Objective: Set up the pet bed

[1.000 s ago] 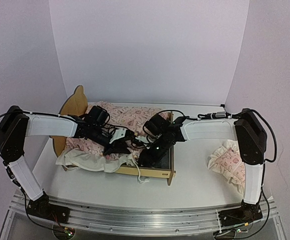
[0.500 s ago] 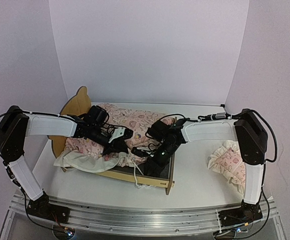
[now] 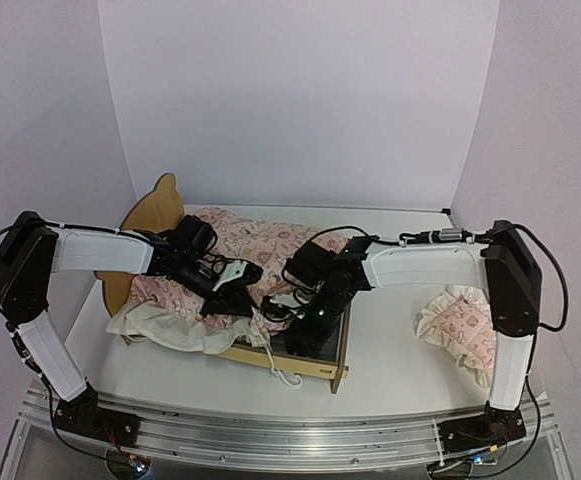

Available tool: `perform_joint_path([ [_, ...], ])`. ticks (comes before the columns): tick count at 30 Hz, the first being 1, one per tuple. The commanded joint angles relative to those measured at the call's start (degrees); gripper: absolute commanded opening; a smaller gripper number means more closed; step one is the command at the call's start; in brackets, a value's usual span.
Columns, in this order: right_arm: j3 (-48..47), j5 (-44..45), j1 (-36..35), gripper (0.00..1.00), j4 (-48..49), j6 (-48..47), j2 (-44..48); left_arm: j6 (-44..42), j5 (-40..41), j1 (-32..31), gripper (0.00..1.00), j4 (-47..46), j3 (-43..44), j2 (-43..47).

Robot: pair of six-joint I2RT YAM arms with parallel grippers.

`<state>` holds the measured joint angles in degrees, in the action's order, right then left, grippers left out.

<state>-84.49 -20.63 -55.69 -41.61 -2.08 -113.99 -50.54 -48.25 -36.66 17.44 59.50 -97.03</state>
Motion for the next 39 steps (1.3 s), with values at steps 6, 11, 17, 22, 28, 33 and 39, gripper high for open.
perform_joint_path([
  [6,4.2,15.2,1.7,0.39,-4.9,10.2,18.2,-2.6,-5.3,0.3,0.02,3.8,2.1,1.9],
  [11,10.3,30.9,4.9,0.49,-5.0,26.1,23.7,-0.1,-7.2,-1.2,0.00,2.8,2.6,1.9],
  [17,14.4,30.4,5.8,0.52,3.3,37.8,20.8,4.1,-9.2,-4.1,0.00,0.3,3.5,1.3],
  [22,14.2,31.6,6.2,0.31,7.6,39.6,18.1,8.0,-10.7,-6.4,0.00,-3.5,3.5,0.9],
  [28,9.2,39.6,8.0,0.11,7.8,41.4,12.3,13.5,-11.1,-7.8,0.00,-11.1,3.2,-0.8],
  [33,-1.4,44.5,10.3,0.04,7.8,37.6,3.8,18.2,-9.8,-8.4,0.00,-18.1,4.7,-3.3],
  [39,-12.1,44.5,11.3,0.03,7.9,34.3,-4.4,25.8,-0.7,-8.6,0.00,-30.9,5.8,-7.3],
])
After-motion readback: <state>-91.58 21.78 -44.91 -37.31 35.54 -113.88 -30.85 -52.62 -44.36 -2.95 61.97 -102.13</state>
